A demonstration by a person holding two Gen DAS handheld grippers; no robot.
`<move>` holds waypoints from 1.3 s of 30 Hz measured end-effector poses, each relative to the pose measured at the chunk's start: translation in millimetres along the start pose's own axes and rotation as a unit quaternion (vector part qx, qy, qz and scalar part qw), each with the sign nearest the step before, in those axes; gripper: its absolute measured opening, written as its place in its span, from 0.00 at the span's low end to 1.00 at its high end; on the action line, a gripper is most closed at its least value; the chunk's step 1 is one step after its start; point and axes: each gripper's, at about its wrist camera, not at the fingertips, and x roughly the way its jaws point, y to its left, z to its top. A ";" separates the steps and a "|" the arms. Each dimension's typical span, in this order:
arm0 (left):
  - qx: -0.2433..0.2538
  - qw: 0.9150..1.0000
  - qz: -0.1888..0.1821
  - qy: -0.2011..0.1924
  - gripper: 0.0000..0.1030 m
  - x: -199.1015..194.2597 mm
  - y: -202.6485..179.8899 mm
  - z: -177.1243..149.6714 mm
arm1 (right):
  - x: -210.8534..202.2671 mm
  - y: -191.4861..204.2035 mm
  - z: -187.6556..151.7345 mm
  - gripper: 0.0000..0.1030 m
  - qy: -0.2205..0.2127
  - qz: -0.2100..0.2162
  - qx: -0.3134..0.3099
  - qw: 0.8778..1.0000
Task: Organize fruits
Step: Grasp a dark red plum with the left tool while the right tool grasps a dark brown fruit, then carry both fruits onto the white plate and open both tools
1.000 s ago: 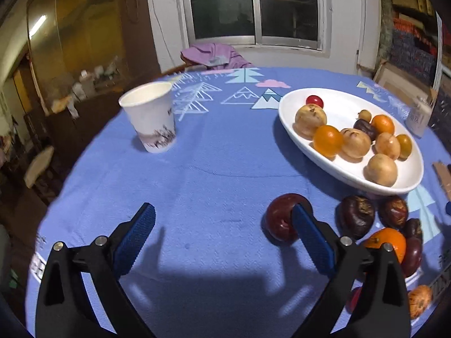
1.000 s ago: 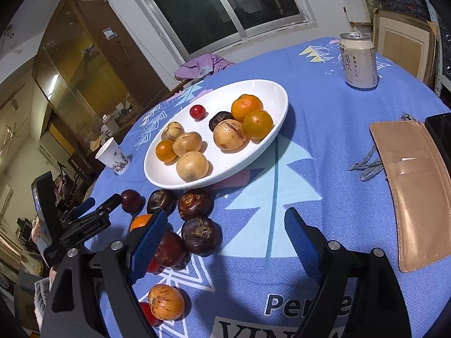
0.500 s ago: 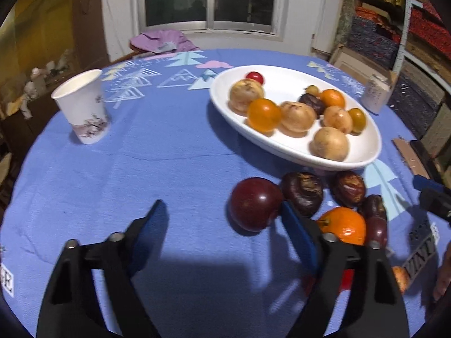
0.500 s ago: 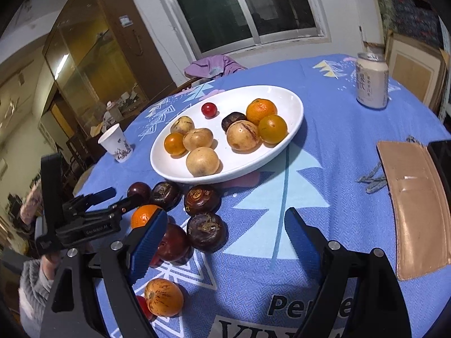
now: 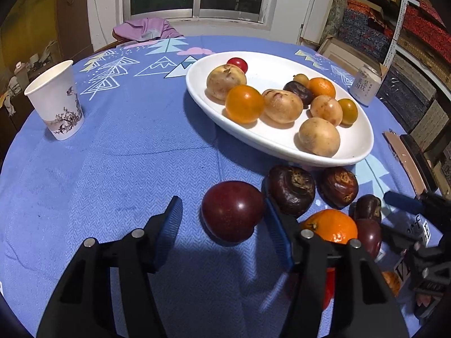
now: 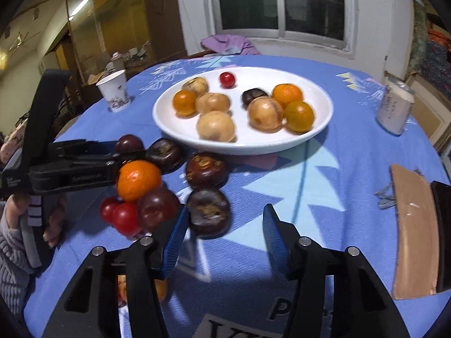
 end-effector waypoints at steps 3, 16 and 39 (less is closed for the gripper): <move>-0.002 1.000 0.006 0.000 0.57 0.0 0.8 1.0 | 2.7 3.2 2.1 0.49 0.004 -0.005 -0.005 1.000; 0.000 1.000 0.001 -0.002 0.56 -2.1 0.1 -0.5 | 9.3 6.2 6.8 0.40 0.008 -0.004 -0.010 1.000; 0.007 0.999 0.013 -0.052 0.39 -31.8 -2.5 -5.0 | -28.6 -24.1 8.8 0.40 -0.062 0.000 0.052 0.997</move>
